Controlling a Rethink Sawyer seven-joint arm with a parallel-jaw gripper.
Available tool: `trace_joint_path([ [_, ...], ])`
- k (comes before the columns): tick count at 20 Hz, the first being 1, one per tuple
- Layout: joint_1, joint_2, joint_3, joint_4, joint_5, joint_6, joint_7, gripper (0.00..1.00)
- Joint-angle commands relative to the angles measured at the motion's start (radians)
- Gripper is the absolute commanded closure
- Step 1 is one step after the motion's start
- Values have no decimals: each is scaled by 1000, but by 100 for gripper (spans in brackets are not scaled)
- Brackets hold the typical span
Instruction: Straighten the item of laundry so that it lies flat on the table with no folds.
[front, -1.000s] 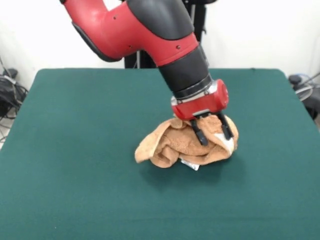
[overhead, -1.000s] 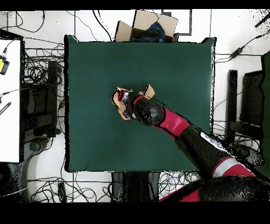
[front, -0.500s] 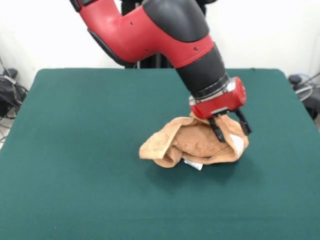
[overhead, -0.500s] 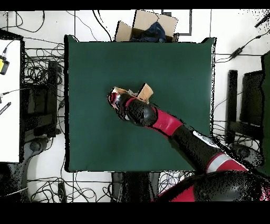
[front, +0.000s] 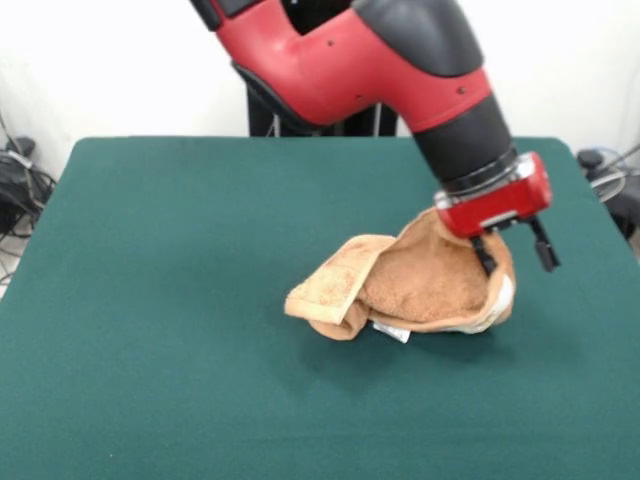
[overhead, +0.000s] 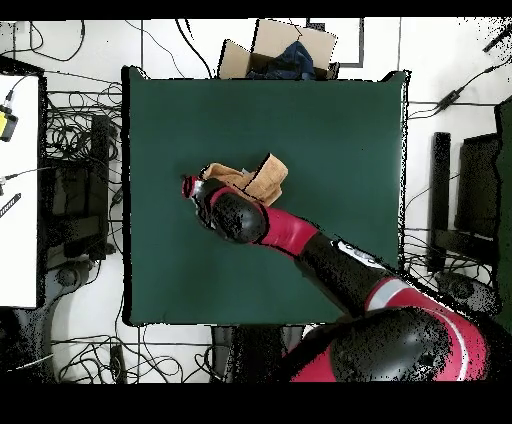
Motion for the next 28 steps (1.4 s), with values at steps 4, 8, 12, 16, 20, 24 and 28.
trace_joint_path([
  [4, 63, 28, 30, 42, 59, -77, 278, 0],
  [8, 94, -20, 25, 82, 99, -101, 323, 0],
  [12, 108, -38, 22, 95, 120, -109, 333, 0],
  [16, 124, -99, 5, 125, 153, -98, 348, 0],
  [20, 131, -183, -20, 149, 187, -49, 338, 0],
  [24, 151, -219, -56, 163, 220, -58, 339, 100],
  [28, 174, -244, -84, 169, 248, -52, 338, 100],
])
